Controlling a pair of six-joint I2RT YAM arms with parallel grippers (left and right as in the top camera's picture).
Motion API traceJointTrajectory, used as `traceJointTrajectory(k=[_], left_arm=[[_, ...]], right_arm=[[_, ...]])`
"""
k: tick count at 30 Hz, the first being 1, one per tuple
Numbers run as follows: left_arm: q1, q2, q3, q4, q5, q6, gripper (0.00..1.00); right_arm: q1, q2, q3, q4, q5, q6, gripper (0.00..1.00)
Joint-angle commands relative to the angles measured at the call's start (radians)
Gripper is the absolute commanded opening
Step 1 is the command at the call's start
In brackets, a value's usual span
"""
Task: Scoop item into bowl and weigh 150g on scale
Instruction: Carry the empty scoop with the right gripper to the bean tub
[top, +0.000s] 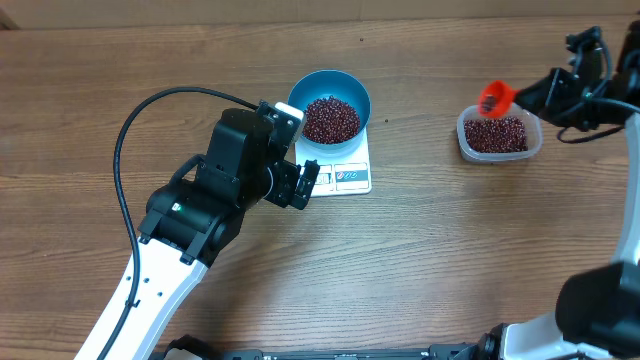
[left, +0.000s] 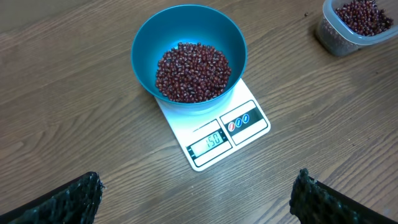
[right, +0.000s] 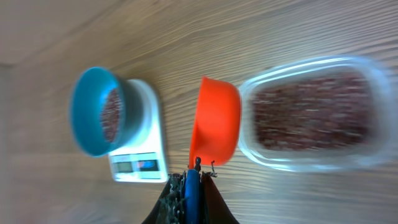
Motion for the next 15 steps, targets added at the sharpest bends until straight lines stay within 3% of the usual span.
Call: traceJointTrajectory(k=[1, 7, 15], left_arm=[[-0.004, 0.003, -0.007, 0.000, -0.011, -0.006, 1.00], [-0.004, 0.003, -0.007, 0.000, -0.011, -0.006, 1.00], [-0.004, 0.003, -0.007, 0.000, -0.011, -0.006, 1.00]], right_arm=[[0.001, -0.058, 0.029, 0.008, 0.214, -0.033, 0.04], [0.014, -0.068, 0.029, 0.007, 0.263, -0.242, 0.04], [0.072, -0.068, 0.028, 0.016, 0.484, -0.317, 0.04]])
